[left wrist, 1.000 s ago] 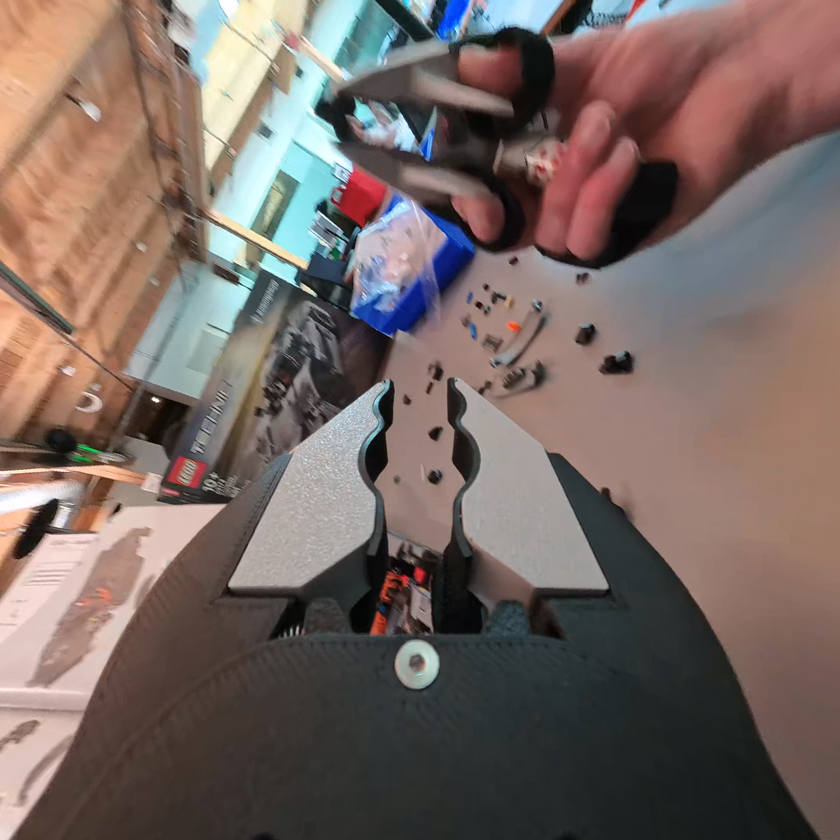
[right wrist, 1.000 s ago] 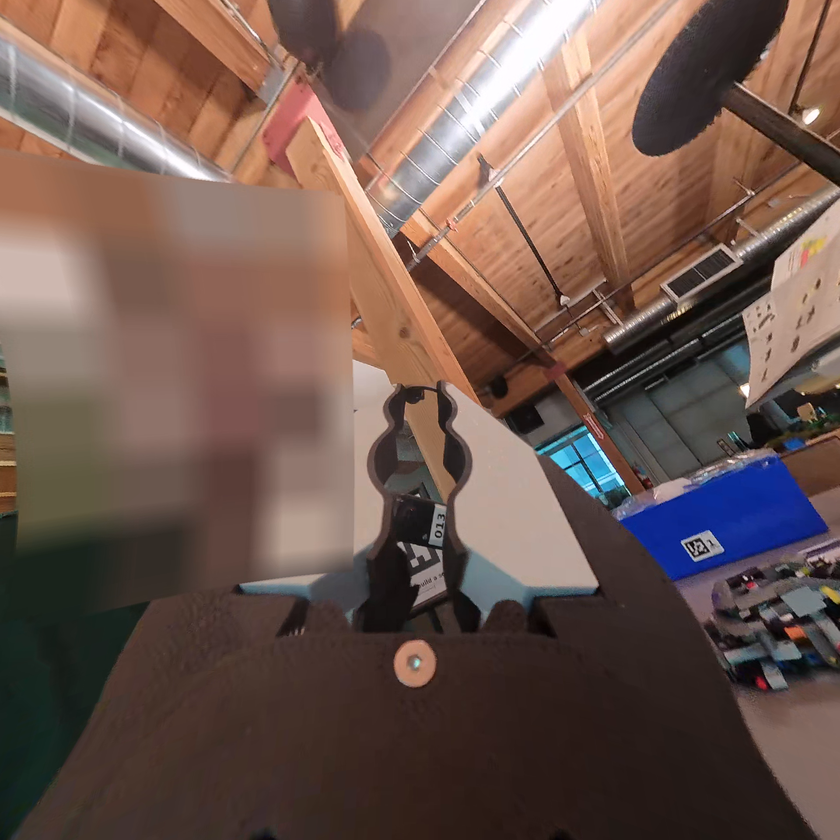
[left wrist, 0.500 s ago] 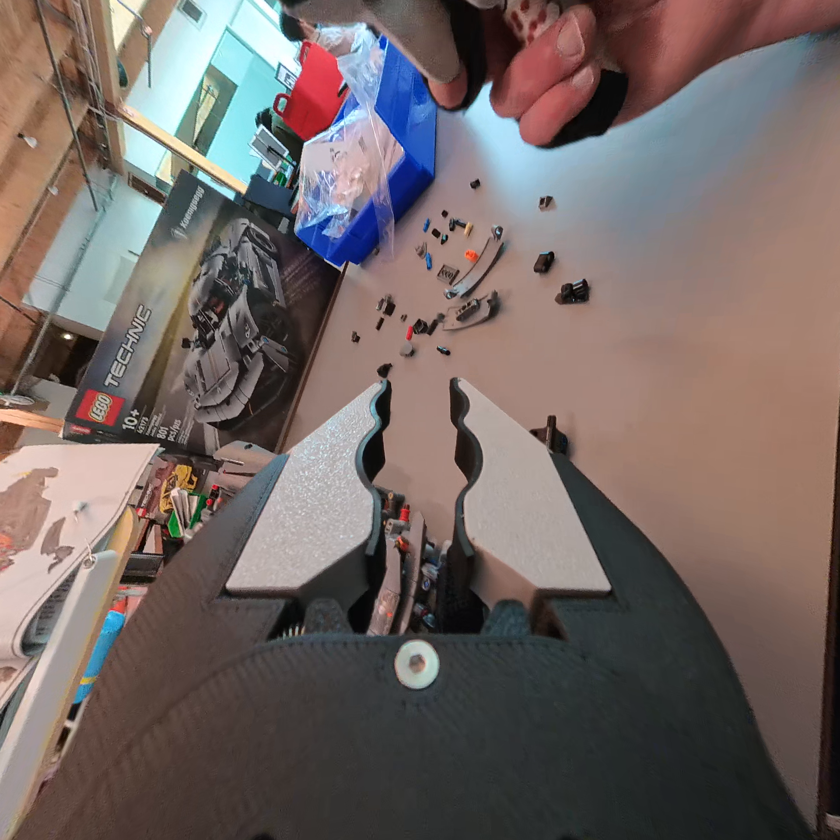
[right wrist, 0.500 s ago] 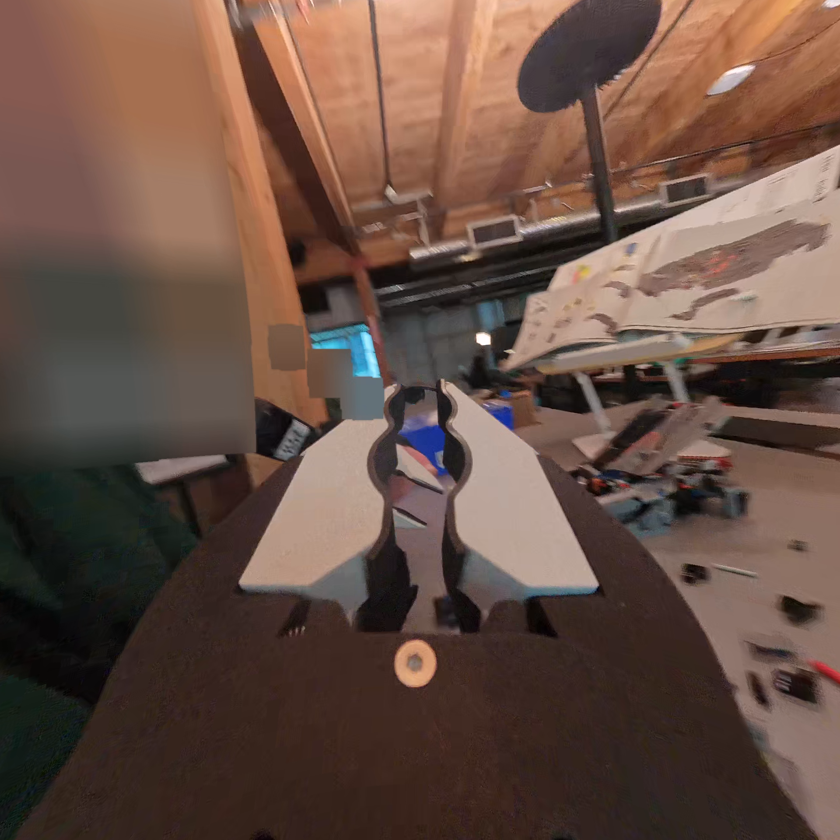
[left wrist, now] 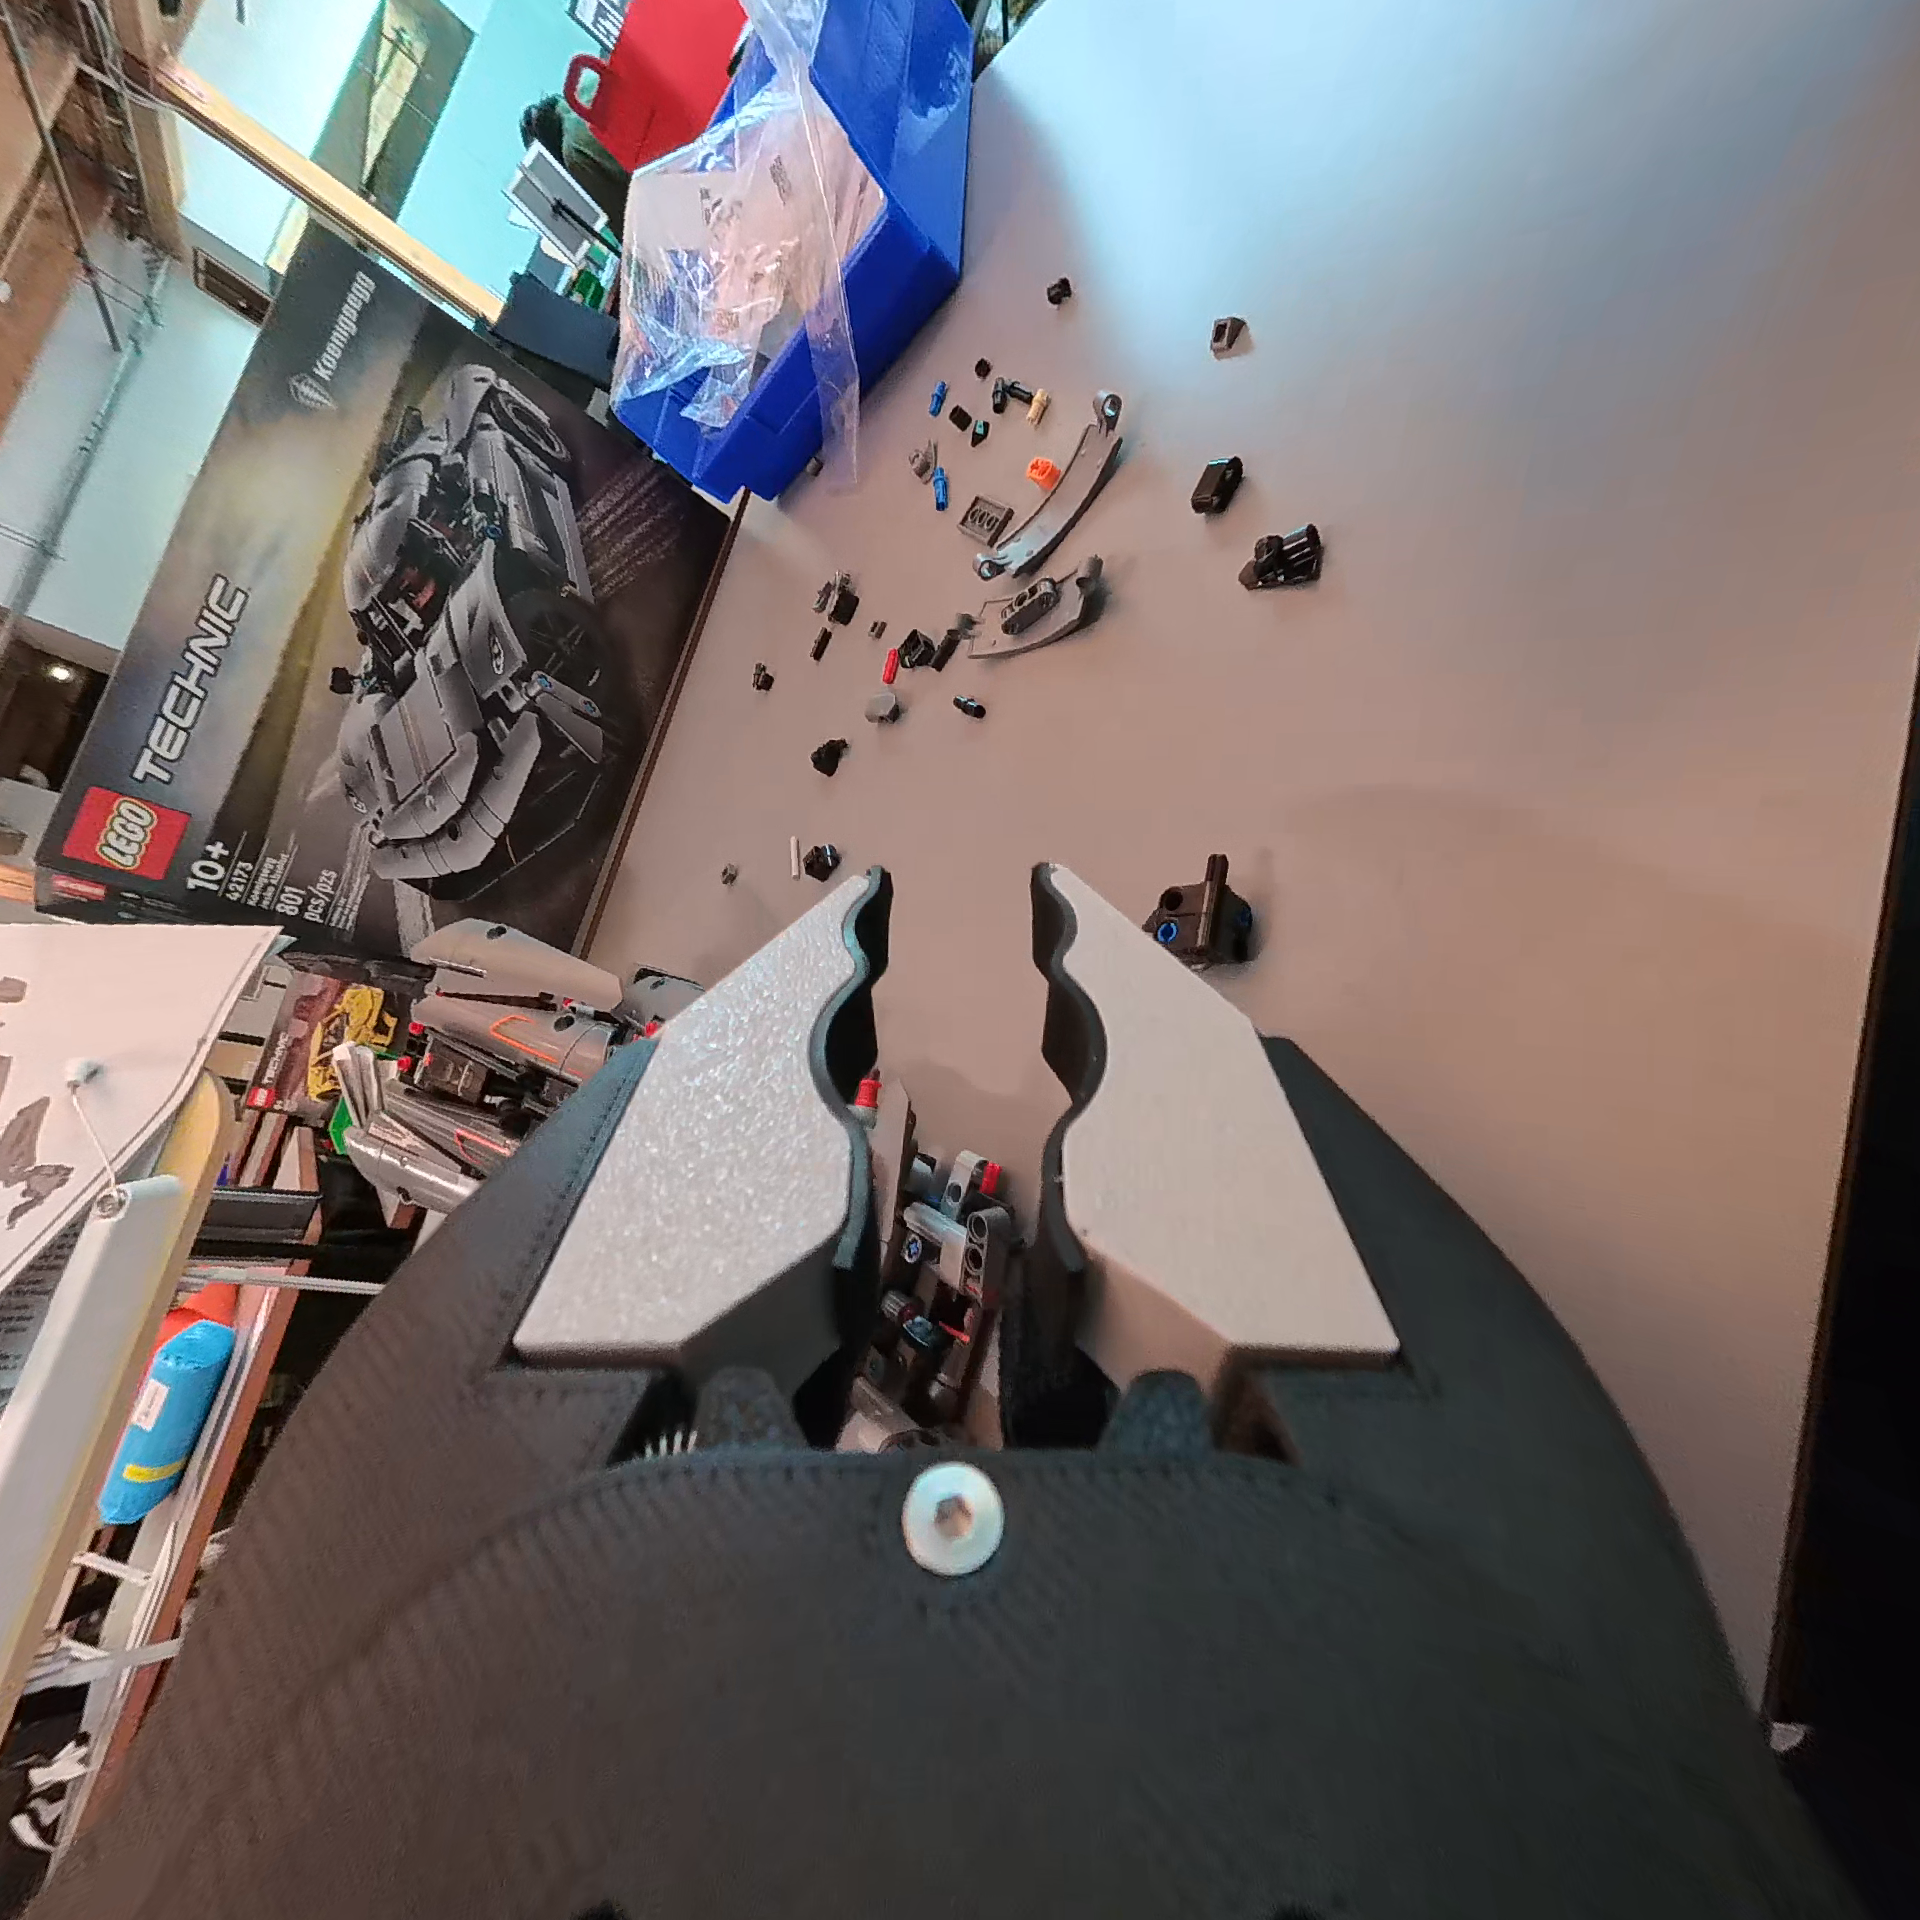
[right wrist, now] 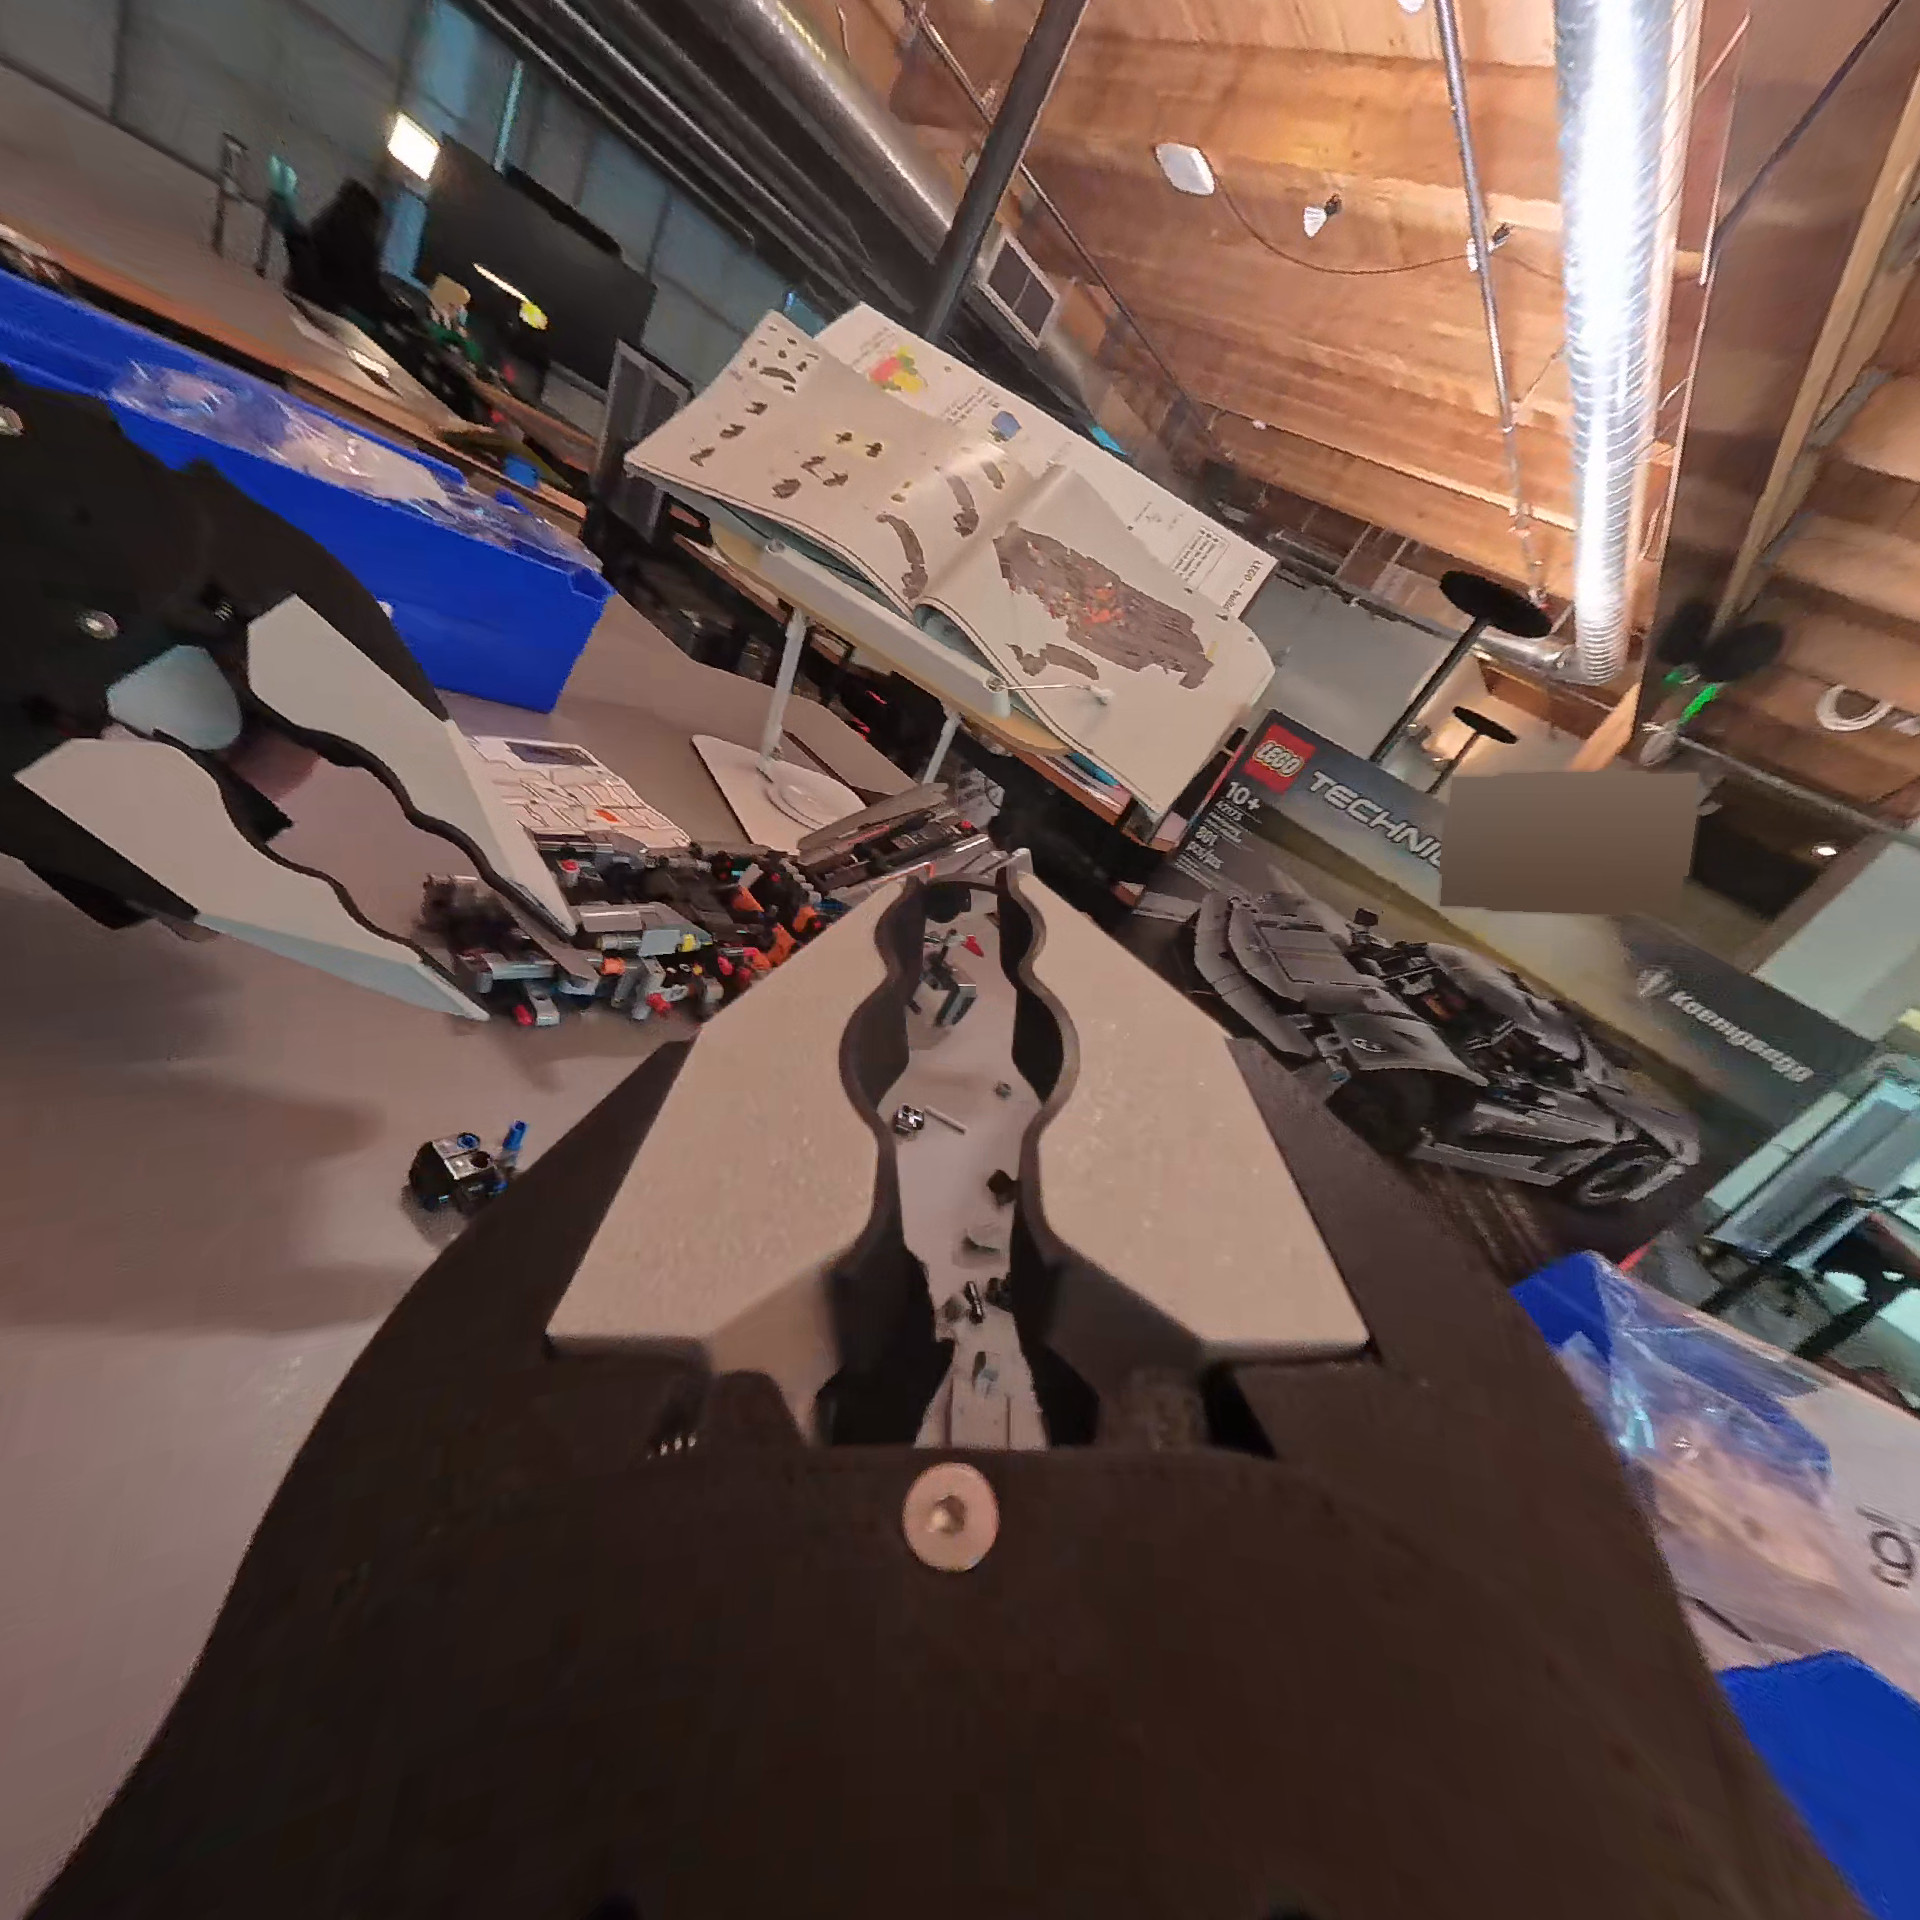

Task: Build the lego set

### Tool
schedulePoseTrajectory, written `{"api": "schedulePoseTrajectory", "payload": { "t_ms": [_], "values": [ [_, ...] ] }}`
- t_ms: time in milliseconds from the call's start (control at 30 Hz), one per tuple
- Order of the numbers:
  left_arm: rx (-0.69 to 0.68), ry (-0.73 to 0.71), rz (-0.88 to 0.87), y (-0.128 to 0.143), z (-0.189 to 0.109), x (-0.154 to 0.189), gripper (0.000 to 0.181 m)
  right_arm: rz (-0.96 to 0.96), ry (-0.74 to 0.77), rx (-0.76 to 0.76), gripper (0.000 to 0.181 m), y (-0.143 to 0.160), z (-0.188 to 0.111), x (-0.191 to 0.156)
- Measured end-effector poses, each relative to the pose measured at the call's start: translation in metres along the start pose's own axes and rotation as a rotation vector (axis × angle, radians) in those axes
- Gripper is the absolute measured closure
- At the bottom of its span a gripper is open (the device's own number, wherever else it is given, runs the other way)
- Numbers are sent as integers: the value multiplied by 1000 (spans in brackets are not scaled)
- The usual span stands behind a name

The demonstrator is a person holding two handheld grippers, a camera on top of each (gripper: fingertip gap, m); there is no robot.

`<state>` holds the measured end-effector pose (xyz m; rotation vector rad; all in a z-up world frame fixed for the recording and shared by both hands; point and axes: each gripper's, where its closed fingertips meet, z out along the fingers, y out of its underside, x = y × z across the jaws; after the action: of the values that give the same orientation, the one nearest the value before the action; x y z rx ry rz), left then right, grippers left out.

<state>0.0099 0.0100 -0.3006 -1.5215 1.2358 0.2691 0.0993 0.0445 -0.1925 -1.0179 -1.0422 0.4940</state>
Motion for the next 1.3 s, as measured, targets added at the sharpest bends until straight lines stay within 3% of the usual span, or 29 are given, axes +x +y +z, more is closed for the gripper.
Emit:
{"api": "schedulePoseTrajectory", "payload": {
  "t_ms": [1300],
  "values": [
    [-63, 86, -39, 15, 8, 19, 155, -106, 52, -132, 169, 29, 13, -6]
  ]
}}
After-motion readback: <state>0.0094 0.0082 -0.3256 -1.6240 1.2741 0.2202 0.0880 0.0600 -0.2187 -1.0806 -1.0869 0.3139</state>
